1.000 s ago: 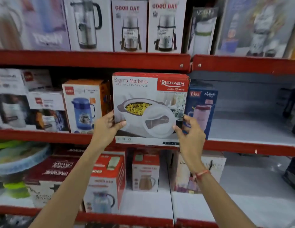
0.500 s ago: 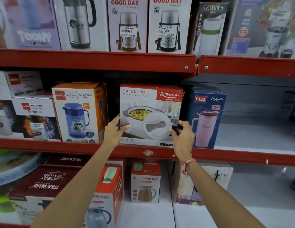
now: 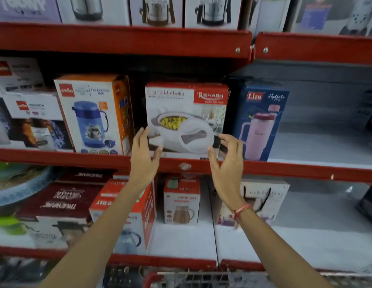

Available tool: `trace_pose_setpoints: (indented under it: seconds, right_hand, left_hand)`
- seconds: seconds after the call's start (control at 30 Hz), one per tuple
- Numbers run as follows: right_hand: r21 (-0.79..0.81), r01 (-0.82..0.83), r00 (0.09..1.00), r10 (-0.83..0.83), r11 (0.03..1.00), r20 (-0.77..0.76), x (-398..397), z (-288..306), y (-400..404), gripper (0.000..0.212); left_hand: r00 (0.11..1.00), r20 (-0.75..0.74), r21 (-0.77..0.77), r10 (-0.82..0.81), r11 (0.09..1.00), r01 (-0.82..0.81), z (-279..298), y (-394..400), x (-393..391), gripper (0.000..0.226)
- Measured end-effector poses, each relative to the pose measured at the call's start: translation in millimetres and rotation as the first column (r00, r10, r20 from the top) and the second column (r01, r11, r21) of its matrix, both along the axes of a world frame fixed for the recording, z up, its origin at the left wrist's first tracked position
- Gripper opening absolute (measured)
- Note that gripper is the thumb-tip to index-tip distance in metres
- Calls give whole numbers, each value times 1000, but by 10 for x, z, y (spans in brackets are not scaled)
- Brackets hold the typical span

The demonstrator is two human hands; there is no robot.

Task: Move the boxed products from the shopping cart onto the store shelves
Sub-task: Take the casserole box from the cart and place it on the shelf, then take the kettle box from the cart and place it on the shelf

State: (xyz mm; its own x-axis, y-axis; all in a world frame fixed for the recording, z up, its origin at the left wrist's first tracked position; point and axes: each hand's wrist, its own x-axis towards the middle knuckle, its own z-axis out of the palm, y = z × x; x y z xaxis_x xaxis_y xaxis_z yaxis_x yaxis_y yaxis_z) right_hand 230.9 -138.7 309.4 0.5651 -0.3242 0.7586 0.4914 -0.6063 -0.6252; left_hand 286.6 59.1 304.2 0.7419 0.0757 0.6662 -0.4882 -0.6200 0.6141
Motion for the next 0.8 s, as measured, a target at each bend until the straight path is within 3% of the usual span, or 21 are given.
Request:
trace_pose_setpoints:
  seconds: [0.07,0.2,0.3,0.4,0.47,0.57,0.63,0.7,0.8]
  right_hand:
    - [-4,-54,998,54,999,41,-230,-155,25,26]
    - [39,-138,990,139,990,-18,-654,-632,23,15]
    - [42,-148,962,154,988,-226,-934,-1163,-22,16]
    - [39,-161,843,158,986,-514,-1270,-1845,-72,17]
    - [103,-158,638,181,982,-748,-1544,-2396,-93,17]
    - [205,-182,104,226,962,-969,-1952,-3123,-99,28]
    - [203,-146,-195,173,968,-965,-2222,-3548,-49,24]
    - [289,47,-342,287,956,-895,-2457,-3822,36,11]
    - [278,167,-411,323,946,-853,-2634,-4115,173,10]
  left_hand:
    - [996,56,-7,-72,997,72,-144,-26,-237,45]
    - [985,-40,-31,-170,985,169,-633,-102,-722,31]
    - [963,-197,-24,-185,983,184,-1171,-131,-1045,31]
    - [893,-406,-45,-196,980,194,-1805,-144,-1376,30]
    - [807,-572,-47,-150,988,150,-2326,-181,-1631,28]
    - [573,-820,57,-17,992,111,-3004,-201,-2034,28]
    - [390,-919,123,53,980,157,-3482,-191,-2308,30]
    - [237,-969,112,67,976,185,-3871,-185,-2566,35]
    - [83,-995,67,56,987,143,-4250,-251,-2806,45]
